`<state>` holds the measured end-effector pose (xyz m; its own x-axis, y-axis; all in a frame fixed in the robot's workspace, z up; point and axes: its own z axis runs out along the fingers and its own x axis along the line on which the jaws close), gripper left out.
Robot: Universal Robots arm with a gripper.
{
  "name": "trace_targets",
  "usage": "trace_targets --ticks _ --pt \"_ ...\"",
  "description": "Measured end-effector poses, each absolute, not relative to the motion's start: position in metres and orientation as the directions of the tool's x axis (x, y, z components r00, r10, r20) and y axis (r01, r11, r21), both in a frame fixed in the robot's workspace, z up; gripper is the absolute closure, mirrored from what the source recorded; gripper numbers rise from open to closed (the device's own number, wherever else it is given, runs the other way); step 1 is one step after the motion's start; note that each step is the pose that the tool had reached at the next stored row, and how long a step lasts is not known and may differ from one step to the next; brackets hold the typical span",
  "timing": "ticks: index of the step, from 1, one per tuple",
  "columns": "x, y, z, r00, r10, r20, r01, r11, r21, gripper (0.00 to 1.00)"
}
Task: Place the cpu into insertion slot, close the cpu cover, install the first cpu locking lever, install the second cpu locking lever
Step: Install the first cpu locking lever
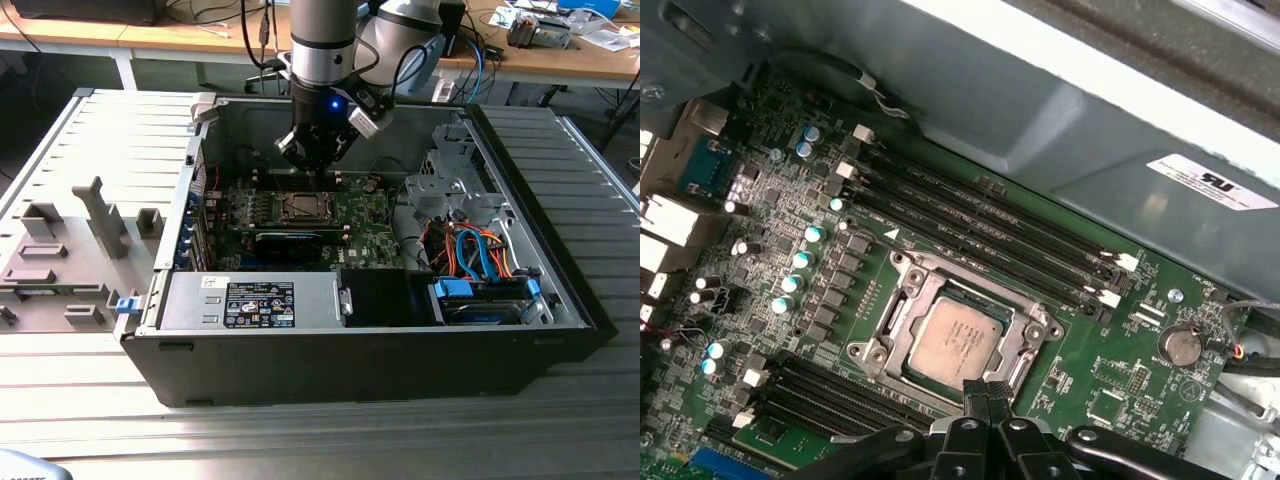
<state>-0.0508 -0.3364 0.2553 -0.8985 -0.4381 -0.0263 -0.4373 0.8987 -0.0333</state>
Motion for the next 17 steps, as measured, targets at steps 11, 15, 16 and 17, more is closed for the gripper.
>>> trace_targets --ticks 11,15,16,17 --pt "-0.0508 -0.3363 0.2552 -0.884 -0.467 -0.026 -0.466 0.884 -0.033 0.89" --pt "-0.0508 -0.3363 0.2552 -0.878 -0.477 -0.026 -0.476 0.879 -0.033 0.89" --pt "-0.0508 -0.3364 0.2553 -0.877 -0.479 -0.026 -0.478 0.878 -0.033 0.89" --pt "-0.0508 -0.3363 0.2553 -0.876 -0.481 -0.026 -0.480 0.877 -0.033 0.89"
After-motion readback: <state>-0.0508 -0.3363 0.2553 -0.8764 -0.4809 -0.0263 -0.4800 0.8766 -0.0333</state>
